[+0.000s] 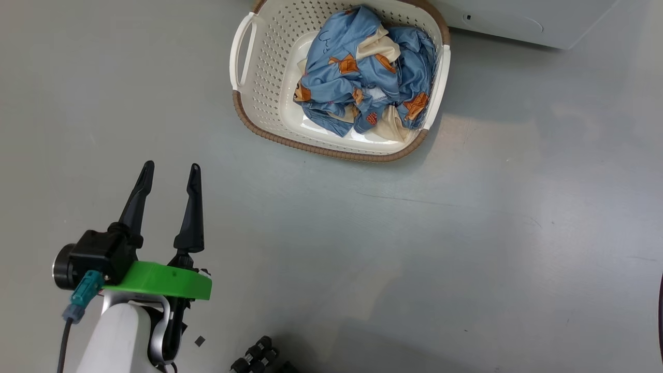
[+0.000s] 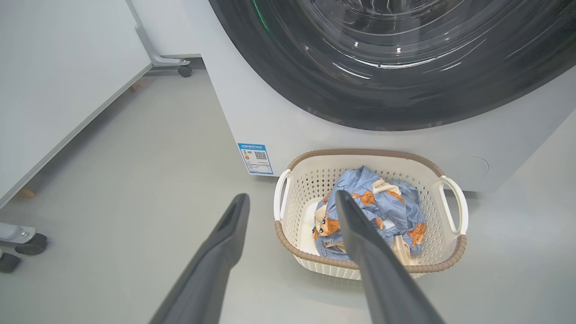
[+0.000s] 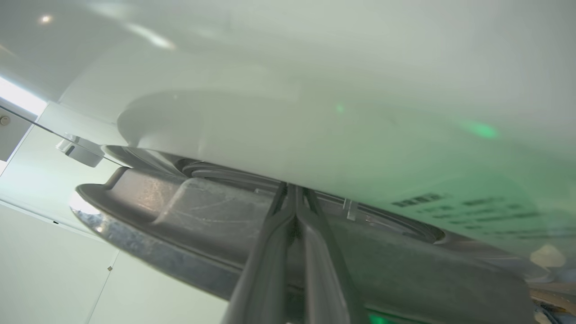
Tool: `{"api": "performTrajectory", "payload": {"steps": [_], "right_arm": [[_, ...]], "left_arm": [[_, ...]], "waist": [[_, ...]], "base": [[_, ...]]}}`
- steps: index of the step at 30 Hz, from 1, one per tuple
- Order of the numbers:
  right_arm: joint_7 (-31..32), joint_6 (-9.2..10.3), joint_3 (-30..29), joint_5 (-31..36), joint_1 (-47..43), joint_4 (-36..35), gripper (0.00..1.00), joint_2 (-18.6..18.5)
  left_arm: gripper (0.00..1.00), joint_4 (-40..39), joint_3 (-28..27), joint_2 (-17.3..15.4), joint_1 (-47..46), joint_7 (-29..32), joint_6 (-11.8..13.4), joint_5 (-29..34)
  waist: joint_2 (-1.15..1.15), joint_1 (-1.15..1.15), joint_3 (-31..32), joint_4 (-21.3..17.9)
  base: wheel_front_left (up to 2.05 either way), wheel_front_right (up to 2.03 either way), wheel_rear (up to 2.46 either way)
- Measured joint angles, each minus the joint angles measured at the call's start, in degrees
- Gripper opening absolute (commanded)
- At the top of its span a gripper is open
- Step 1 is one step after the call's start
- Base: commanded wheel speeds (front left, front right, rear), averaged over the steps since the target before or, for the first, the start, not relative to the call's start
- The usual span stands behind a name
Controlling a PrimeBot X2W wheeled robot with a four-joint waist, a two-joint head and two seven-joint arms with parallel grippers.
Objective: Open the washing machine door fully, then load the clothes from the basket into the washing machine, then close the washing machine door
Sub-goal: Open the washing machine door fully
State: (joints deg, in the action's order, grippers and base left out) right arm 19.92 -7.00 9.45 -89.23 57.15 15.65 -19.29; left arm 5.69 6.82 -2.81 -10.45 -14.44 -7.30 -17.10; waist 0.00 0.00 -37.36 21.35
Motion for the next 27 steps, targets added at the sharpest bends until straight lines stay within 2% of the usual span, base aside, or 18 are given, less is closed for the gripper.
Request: {"api": "performTrajectory", "payload": {"steps": [27], "right_arm": [[4.0,0.01,0.8,-2.2,1.3,0.2,0.00,0.8]], "left_arm": [[1.00,-0.5,-0.9,0.0,0.0,0.0,0.0,0.0]], "waist": [[0.00,0.00,-0.7,-1.1]], "base": [[0.00,0.00,0.00]]}}
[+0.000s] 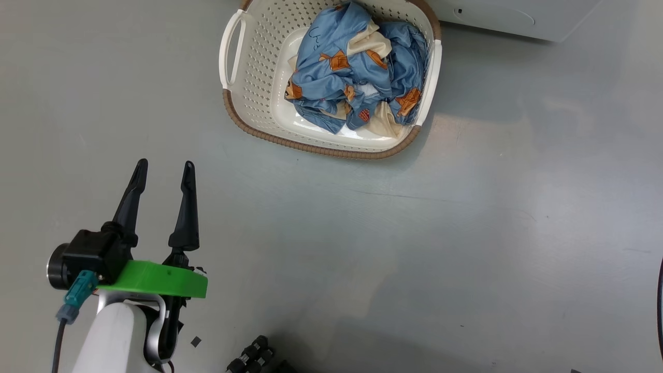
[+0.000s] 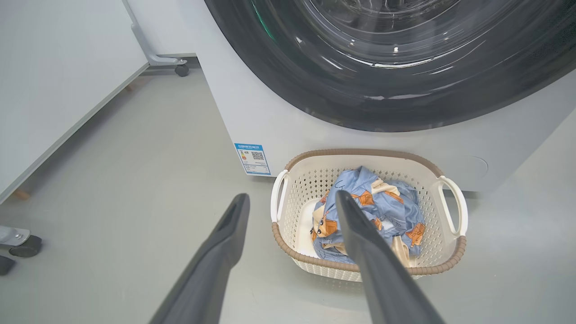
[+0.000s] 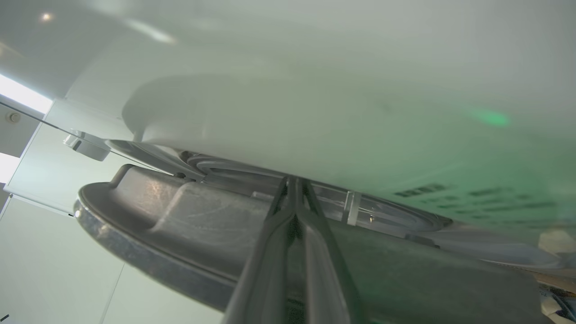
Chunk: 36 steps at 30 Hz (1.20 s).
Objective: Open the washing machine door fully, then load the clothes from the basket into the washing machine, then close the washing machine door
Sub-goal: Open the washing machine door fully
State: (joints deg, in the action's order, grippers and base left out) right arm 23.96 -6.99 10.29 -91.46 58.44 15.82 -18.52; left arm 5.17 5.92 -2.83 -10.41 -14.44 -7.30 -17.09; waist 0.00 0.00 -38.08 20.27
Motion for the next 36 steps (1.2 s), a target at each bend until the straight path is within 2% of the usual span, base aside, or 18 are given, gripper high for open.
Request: {"api": "performTrajectory", "payload": {"steps": [36], "right_arm": [[6.9,0.00,2.9,-1.3,-0.3,-1.7,0.00,1.7]], "left_arm": [[1.00,0.1,-0.4,0.0,0.0,0.0,0.0,0.0]], "waist": [[0.00,0.00,1.2,-1.7]], "base": [[0.00,0.00,0.00]]}}
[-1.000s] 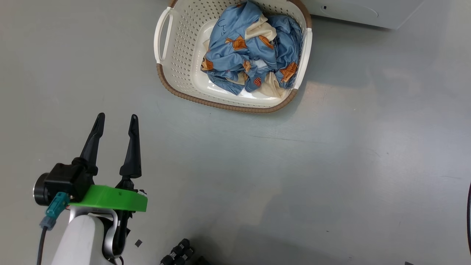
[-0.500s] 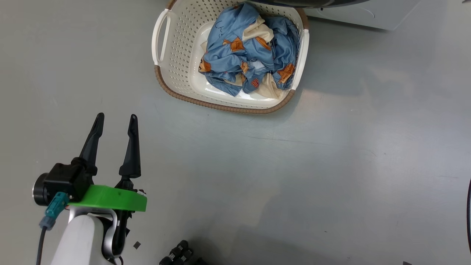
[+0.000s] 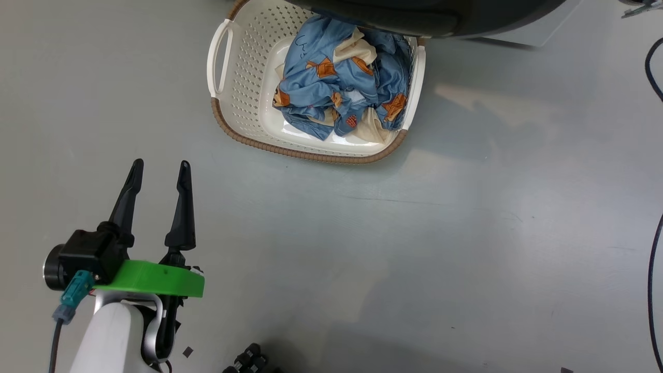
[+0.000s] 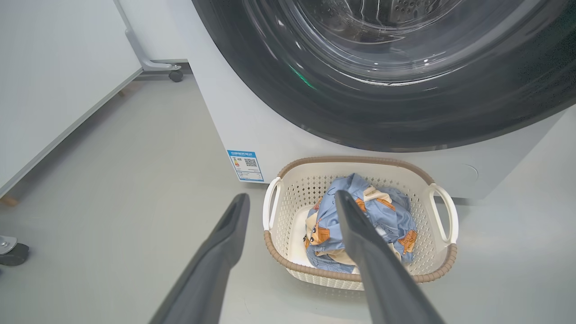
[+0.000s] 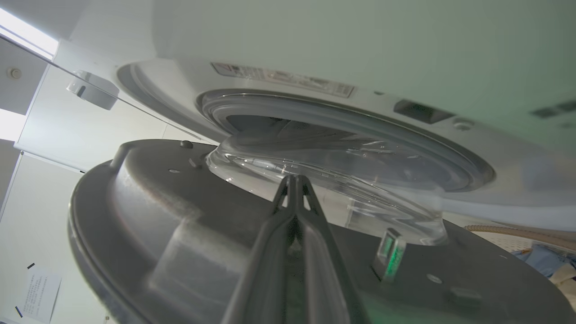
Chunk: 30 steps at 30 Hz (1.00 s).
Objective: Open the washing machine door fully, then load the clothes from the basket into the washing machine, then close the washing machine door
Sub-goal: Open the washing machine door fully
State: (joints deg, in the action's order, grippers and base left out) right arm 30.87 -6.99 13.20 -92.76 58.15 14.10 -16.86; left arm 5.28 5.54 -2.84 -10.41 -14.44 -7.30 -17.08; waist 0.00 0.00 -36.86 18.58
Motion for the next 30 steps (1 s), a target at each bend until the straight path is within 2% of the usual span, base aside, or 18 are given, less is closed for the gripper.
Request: {"api": "performTrajectory", "payload": {"steps": [17,30], "right_arm": [[3.2,0.00,3.8,-0.1,-5.5,-1.6,0.00,3.4],[3.7,0.00,5.2,-0.3,-11.5,-1.5,0.00,5.9]], "left_arm": [[1.00,1.0,-0.9,0.0,0.0,0.0,0.0,0.0],[1.00,3.4,-0.4,0.0,0.0,0.0,0.0,0.0]], "waist": [[0.00,0.00,3.3,-2.3],[0.00,0.00,8.4,-3.4]], "base": [[0.00,0.00,0.00],[0.00,0.00,0.00]]}}
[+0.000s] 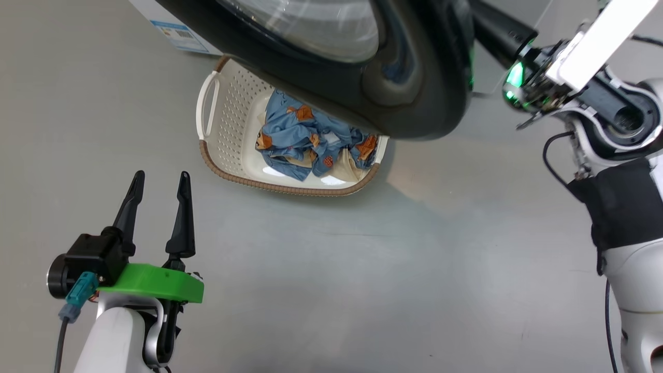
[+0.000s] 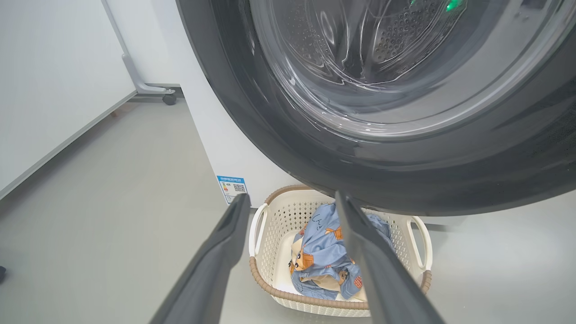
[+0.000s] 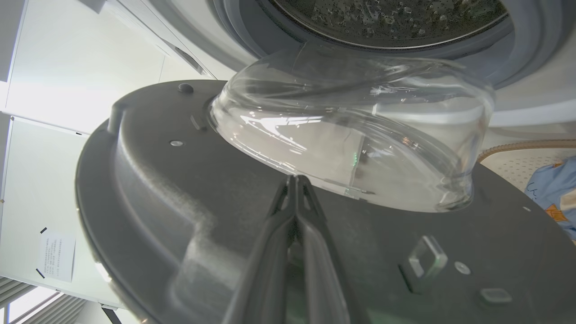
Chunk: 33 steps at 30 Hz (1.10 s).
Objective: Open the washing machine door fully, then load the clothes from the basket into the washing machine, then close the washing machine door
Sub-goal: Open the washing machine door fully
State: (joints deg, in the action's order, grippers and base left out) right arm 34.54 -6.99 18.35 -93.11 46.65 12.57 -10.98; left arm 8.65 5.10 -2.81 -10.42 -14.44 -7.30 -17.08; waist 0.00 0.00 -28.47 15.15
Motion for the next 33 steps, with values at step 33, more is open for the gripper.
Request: {"api": "performTrajectory", "payload": {"steps": [33], "right_arm": [[1.7,0.00,5.8,0.5,-12.7,1.3,0.00,4.0]], "left_arm": [[1.00,2.5,1.4,0.1,3.9,0.0,0.0,0.0]], "waist": [[0.00,0.00,12.0,0.6]], "base": [[0.00,0.00,0.00]]}}
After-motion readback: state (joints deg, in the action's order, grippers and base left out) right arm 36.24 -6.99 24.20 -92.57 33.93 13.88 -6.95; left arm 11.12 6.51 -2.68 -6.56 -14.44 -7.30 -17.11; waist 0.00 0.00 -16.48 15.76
